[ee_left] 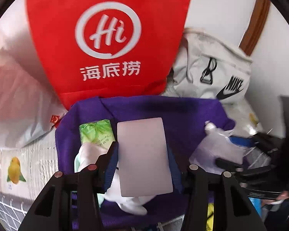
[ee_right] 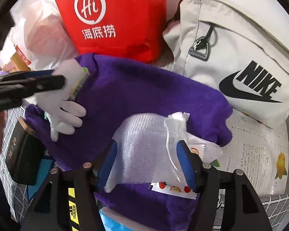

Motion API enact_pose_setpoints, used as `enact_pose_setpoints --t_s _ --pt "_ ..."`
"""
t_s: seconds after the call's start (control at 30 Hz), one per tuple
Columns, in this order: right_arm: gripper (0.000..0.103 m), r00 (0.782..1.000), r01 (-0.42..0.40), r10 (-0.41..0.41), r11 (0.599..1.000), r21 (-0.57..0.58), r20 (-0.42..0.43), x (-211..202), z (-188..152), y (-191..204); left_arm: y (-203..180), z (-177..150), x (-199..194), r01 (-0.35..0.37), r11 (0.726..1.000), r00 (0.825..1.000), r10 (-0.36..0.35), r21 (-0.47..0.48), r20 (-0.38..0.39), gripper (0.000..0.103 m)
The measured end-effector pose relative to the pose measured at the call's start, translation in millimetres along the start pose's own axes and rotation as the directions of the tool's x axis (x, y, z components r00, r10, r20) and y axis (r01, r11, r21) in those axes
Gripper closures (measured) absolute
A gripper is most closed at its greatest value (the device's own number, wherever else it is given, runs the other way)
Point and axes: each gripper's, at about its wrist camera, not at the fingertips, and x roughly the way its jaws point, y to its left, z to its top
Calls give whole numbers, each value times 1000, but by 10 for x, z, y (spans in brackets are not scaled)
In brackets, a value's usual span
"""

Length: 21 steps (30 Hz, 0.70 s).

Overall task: Organize soft objects
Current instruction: 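Lower the mesh bag and white block onto the towel and open both grippers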

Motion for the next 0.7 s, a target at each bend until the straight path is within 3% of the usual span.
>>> enact_pose_setpoints --t_s 0.1,0.2,0.53,0.6,0.63,0.7 --pt "38 999 22 -22 1000 -1 35 -145 -21 5 -25 -11 162 0 1000 999 0 4 -32 54" --pt "31 997 19 -20 1000 9 78 -260 -19 -2 -34 -9 262 -8 1000 999 8 0 -51 54" --pt "31 995 8 -14 998 60 101 -385 -25 -68 -65 -18 398 -7 1000 998 7 1 -67 53" --pt "31 995 8 -14 998 62 97 -392 -35 -59 -80 -17 365 18 1000 999 -18 3 -39 41" --pt "31 995 9 -15 998 63 94 -387 -42 -42 -91 -13 354 17 1000 999 -17 7 -30 29" --pt "31 995 8 -13 998 61 94 -399 -49 -22 -103 -16 304 7 1000 1000 -7 18 -16 25"
